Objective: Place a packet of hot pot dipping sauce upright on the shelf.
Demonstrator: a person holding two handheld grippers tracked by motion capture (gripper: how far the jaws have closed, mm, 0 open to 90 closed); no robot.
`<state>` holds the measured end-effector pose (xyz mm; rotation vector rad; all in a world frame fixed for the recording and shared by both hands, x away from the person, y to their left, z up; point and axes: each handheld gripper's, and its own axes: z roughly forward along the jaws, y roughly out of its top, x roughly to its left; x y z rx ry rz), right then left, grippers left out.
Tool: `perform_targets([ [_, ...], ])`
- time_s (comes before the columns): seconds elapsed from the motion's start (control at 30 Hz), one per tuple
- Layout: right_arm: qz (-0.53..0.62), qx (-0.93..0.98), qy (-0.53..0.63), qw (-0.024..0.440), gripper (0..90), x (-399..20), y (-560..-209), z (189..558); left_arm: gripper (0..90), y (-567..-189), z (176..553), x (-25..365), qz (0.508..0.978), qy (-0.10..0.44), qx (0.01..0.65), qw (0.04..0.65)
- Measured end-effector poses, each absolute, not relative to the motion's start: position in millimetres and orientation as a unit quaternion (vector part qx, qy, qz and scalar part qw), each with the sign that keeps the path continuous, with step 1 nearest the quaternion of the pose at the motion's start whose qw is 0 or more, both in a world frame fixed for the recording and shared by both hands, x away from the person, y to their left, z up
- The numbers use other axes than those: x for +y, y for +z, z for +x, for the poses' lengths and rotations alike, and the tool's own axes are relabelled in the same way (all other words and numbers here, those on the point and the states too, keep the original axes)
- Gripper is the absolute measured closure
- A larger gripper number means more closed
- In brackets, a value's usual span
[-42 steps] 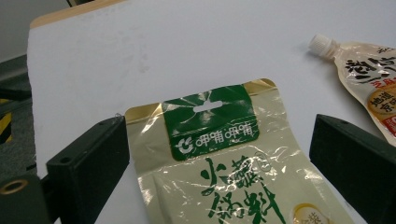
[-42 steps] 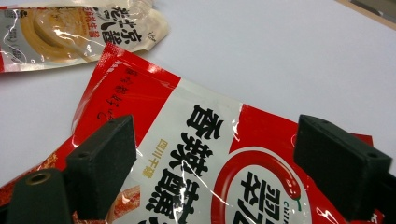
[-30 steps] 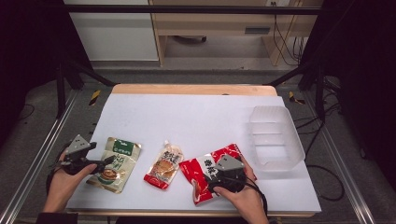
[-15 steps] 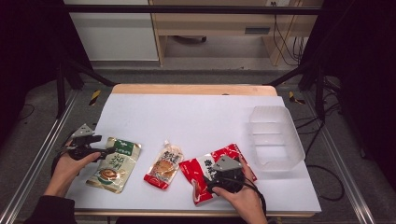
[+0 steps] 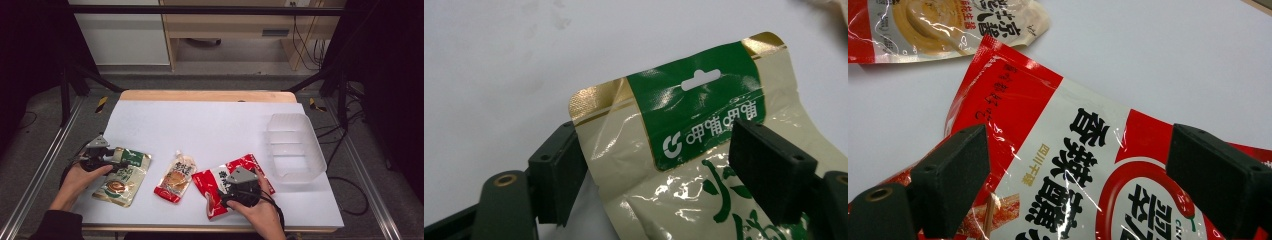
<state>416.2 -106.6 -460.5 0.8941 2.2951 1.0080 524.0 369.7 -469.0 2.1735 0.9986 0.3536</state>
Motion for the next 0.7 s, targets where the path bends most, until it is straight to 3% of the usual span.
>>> perform_targets([
  [0.3,0.326,0.837,0.369,0.239,11.5,-107.7,-459.2,416.6,38.6,-457.4,498.7,376.8,0.838,0.157,0.375,0.363],
  [0.7,0.329,0.835,0.37,0.237,12.1,-108.4,-459.2,417.9,68.3,-457.5,496.7,375.1,0.846,0.179,0.36,0.351],
])
